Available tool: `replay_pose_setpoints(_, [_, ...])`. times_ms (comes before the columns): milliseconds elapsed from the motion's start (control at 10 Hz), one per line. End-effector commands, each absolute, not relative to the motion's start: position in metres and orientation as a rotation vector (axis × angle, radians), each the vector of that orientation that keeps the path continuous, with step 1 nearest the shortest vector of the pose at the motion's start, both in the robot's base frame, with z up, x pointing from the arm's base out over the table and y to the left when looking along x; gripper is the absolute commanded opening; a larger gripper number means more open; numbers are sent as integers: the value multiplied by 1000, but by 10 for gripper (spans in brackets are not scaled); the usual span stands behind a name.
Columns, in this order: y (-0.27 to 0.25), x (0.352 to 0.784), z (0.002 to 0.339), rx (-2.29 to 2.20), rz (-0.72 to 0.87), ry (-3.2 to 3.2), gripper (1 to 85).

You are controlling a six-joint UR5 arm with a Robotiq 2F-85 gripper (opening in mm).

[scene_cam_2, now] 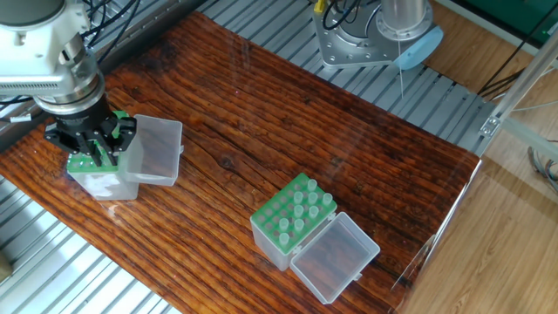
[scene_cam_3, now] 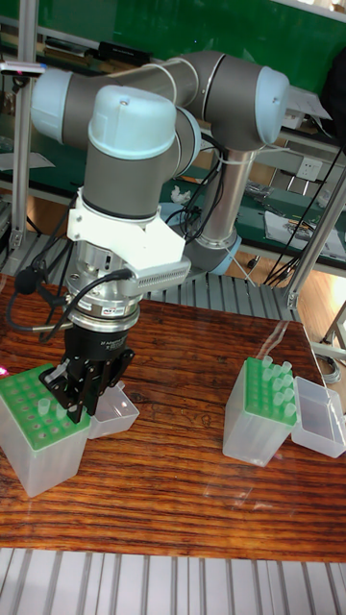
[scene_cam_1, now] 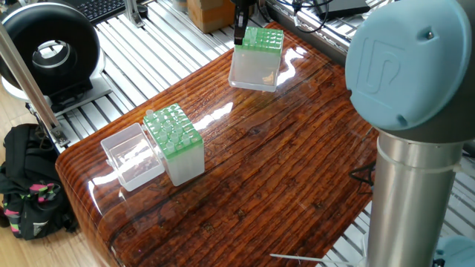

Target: Transfer all large pipette tips from one holder to another

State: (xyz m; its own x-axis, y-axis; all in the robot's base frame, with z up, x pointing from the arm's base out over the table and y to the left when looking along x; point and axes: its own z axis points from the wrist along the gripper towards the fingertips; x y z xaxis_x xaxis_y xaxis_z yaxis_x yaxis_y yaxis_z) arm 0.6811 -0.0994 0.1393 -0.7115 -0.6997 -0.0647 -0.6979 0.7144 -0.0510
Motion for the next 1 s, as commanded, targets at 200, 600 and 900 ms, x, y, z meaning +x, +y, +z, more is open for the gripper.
replay_pose_setpoints(200, [-97, 683, 140, -1125, -22, 2837, 190])
replay_pose_setpoints(600, [-101, 681, 144, -1092, -41, 2853, 37])
replay_pose_setpoints(900, [-104, 676, 150, -1086, -57, 2861, 10])
